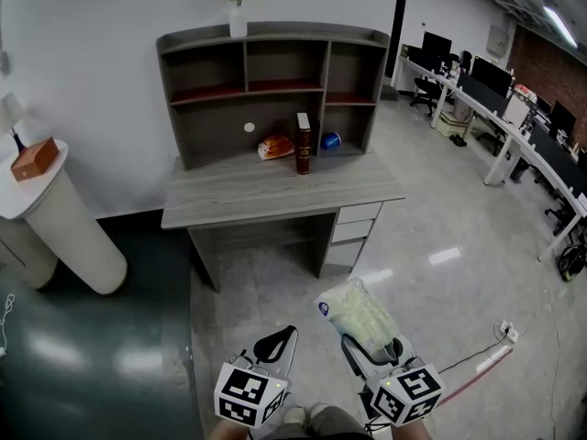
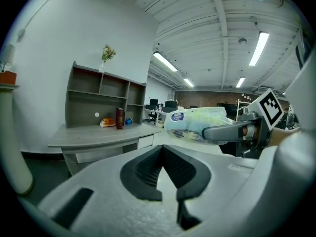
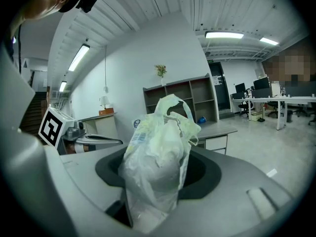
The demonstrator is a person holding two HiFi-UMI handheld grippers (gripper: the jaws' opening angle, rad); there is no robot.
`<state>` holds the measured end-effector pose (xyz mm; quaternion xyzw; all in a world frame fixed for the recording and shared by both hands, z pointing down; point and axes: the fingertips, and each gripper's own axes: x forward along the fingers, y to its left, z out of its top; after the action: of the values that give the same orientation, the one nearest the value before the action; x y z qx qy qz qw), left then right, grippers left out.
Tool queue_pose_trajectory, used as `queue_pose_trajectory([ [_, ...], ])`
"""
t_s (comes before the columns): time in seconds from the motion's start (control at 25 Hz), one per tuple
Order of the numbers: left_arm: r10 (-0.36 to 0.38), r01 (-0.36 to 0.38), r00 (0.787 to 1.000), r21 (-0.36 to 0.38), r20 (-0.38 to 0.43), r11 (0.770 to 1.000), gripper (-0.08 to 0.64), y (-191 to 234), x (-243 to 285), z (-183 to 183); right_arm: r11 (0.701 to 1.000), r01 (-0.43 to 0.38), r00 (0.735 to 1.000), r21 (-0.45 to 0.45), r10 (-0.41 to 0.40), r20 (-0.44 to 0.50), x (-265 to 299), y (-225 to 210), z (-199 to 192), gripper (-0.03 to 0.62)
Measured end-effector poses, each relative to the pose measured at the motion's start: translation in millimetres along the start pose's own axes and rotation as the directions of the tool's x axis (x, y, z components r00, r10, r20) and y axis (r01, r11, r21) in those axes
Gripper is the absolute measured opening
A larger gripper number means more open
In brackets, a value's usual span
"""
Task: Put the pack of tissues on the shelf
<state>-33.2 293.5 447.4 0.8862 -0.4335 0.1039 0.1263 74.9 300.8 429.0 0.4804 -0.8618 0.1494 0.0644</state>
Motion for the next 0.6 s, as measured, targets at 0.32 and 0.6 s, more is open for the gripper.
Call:
queue_pose_trajectory([
  [0.32, 0.038, -0.038, 0.999, -0.011, -0.004, 0.999, -0.003, 20.8, 29.9, 7.5, 0.999, -0.031, 0.999, -0.008, 0.031, -0.014, 34.8, -24.9, 8.7, 0.245],
  [0.6, 0.079, -0.079, 0.997, -0.004, 0.015, 0.997, -0.003, 30.8, 84.5, 33.6, 0.996, -0.081, 0.996, -0.045, 0.08, -0.025, 69.6, -72.5, 30.8, 0.245],
])
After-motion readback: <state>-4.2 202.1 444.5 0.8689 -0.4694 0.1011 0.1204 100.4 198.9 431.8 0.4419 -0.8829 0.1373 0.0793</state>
